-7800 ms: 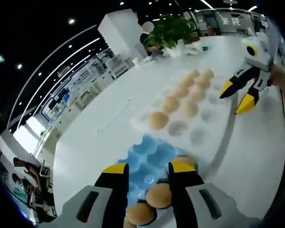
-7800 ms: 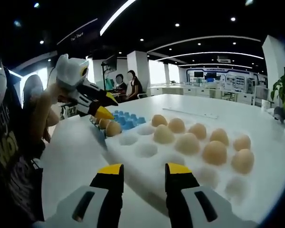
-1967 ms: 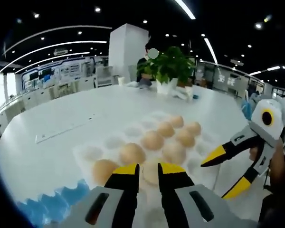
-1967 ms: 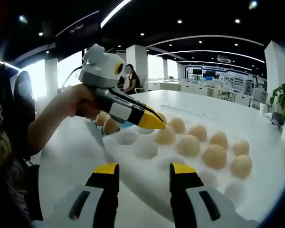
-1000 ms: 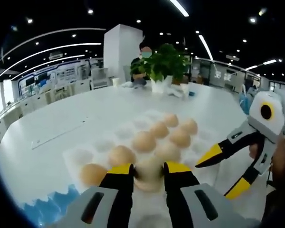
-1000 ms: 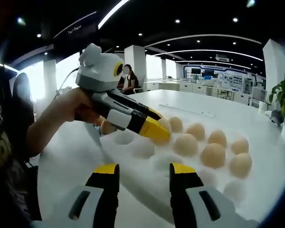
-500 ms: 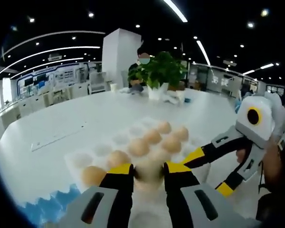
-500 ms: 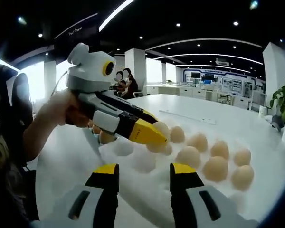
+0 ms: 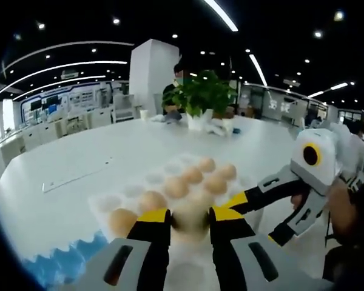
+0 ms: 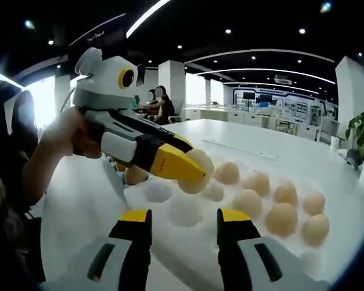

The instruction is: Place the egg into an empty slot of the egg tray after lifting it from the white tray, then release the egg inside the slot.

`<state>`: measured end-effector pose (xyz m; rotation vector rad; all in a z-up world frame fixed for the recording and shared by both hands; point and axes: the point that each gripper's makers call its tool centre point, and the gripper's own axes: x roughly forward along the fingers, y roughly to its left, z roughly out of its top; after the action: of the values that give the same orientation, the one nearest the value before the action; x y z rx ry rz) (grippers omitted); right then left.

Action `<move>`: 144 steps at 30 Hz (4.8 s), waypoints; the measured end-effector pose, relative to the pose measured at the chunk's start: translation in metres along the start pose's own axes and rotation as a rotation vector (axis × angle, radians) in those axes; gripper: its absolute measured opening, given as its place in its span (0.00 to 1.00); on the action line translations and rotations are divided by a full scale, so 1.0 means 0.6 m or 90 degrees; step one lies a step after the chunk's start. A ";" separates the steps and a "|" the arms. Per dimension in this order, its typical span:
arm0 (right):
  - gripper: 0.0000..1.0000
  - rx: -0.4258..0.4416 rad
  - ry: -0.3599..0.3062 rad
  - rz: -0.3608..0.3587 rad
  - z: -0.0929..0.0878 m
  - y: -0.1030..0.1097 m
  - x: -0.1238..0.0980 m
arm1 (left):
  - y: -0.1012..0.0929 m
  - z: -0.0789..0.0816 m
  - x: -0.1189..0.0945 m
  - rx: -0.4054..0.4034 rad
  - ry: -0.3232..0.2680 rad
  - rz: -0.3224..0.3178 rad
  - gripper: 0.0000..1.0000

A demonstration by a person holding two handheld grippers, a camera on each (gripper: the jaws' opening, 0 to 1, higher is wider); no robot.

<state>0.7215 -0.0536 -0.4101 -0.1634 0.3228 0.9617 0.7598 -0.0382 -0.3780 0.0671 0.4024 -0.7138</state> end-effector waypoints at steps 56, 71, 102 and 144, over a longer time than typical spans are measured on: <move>0.45 -0.036 0.002 0.021 0.015 0.044 0.053 | 0.135 -0.022 -0.120 -0.040 -0.037 0.099 0.25; 0.45 -0.039 0.005 0.029 0.019 0.054 0.063 | 0.178 -0.040 -0.162 -0.049 -0.038 0.139 0.25; 0.45 -0.044 0.012 0.053 0.016 0.082 0.082 | 0.248 -0.085 -0.242 -0.077 -0.042 0.224 0.25; 0.45 -0.039 0.021 0.053 0.011 0.083 0.086 | 0.296 -0.133 -0.269 -0.114 -0.018 0.263 0.25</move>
<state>0.7089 0.0166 -0.4210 -0.2240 0.3326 1.0521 0.7379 0.2124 -0.4038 -0.0289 0.4074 -0.2698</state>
